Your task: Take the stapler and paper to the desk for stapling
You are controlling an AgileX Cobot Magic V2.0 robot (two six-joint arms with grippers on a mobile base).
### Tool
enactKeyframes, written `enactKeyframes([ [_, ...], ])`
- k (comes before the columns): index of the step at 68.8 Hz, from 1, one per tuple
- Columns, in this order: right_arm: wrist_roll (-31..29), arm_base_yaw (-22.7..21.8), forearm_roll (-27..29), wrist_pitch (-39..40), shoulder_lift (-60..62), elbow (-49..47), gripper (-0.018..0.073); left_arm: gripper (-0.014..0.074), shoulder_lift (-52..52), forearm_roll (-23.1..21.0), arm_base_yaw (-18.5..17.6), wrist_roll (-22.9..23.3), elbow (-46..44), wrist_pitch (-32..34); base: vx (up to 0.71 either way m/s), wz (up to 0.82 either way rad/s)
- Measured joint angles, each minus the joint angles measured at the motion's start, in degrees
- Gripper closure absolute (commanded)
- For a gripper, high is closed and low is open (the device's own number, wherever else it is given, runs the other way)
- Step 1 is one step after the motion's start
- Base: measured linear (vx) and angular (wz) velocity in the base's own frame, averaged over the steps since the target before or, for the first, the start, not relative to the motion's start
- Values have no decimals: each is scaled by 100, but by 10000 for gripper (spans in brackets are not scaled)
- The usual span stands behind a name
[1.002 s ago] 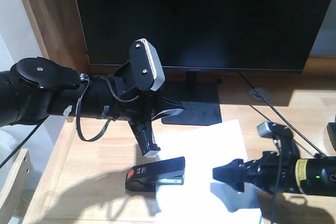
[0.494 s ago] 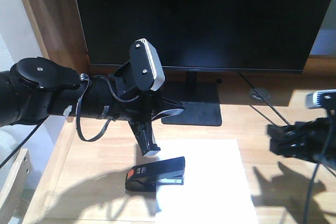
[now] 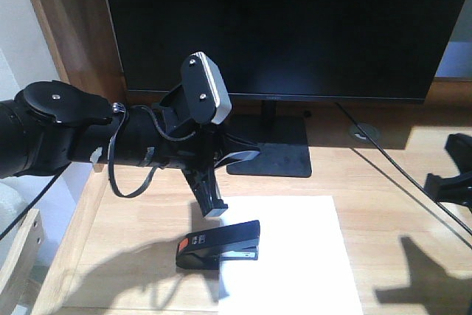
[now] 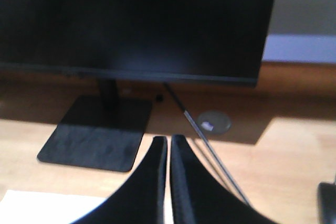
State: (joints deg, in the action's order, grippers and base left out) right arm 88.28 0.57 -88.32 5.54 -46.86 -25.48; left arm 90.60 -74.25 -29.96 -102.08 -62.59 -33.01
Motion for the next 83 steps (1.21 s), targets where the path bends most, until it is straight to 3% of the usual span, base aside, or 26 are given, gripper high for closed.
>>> enactKeyframes([
  [10, 0, 0, 15, -169, 457, 0, 566, 603, -69, -5, 0, 848, 6, 582, 0, 0],
  [24, 0, 0, 26, -419, 1158, 7, 566, 603, -548, -109, 0, 1808, 252, 2298, 0, 0],
  [33, 0, 0, 40, -481, 1604, 55, 566, 603, -1143, -226, 0, 1965, 777, 3301, 0, 0],
  [46, 0, 0, 44, -493, 2217, 374, 566, 603, -2236, -305, 0, 1993, 1833, 4237, 0, 0],
  [54, 0, 0, 44, -487, 2614, 672, 566, 603, -2974, -344, 0, 1995, 2361, 4444, 0, 0],
  [83, 0, 0, 44, -356, 3127, 1302, 566, 603, -5407, -361, 0, 2000, 3910, 4256, 0, 0],
])
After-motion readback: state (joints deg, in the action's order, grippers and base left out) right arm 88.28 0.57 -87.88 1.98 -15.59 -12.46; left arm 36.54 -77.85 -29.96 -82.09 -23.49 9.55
